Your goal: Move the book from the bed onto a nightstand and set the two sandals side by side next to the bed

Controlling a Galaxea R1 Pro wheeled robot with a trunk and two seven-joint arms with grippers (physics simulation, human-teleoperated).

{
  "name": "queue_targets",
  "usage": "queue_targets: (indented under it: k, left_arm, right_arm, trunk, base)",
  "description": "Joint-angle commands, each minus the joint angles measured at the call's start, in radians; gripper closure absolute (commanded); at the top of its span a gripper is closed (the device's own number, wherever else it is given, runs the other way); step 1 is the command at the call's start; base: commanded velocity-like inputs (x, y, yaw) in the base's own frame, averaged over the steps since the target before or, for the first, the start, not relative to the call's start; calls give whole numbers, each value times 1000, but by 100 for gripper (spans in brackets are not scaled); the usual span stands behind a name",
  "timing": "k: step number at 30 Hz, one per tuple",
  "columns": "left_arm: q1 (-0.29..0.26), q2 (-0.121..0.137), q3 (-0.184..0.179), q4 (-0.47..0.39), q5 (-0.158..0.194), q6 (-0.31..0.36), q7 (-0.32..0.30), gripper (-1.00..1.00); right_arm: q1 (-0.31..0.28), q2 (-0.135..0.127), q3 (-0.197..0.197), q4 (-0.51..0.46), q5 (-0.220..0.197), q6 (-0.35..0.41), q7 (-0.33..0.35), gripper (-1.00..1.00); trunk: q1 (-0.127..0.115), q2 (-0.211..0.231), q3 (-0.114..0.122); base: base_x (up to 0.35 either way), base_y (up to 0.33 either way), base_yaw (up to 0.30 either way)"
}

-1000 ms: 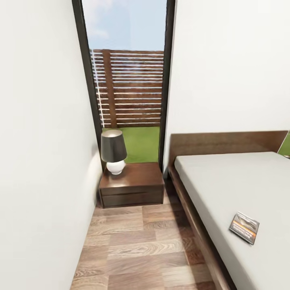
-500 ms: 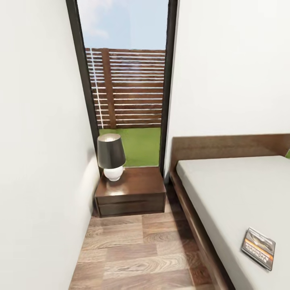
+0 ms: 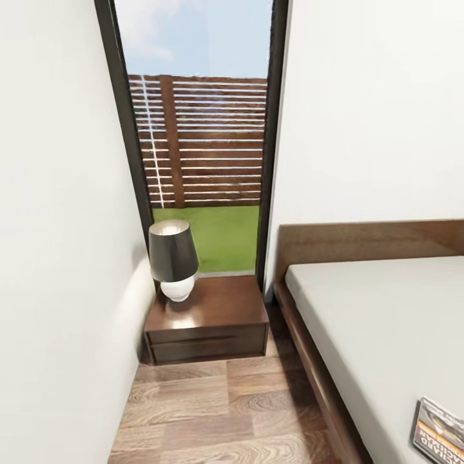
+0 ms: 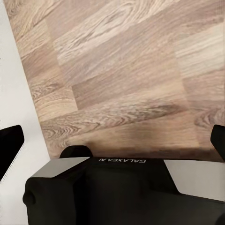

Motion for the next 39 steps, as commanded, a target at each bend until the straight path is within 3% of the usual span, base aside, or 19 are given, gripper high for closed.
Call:
queue_targets:
  k: [1, 21, 39]
  left_arm:
    - [-1, 0, -4, 0, -10, -10, 2, -100]
    - [-1, 0, -4, 0, -10, -10, 2, -100]
    - [-1, 0, -4, 0, -9, -10, 2, -100]
  right_arm:
    - [-1, -1, -9, 2, 10, 1, 2, -100]
    - [-1, -1, -9, 2, 10, 1, 2, -100]
    - [-1, -2, -9, 2, 10, 1, 2, -100]
  trunk:
    - [1, 0, -1]
    - [1, 0, -1]
    - [1, 0, -1]
  base:
    - [332, 0, 0]
    - [332, 3, 0]
    - [328, 130, 0]
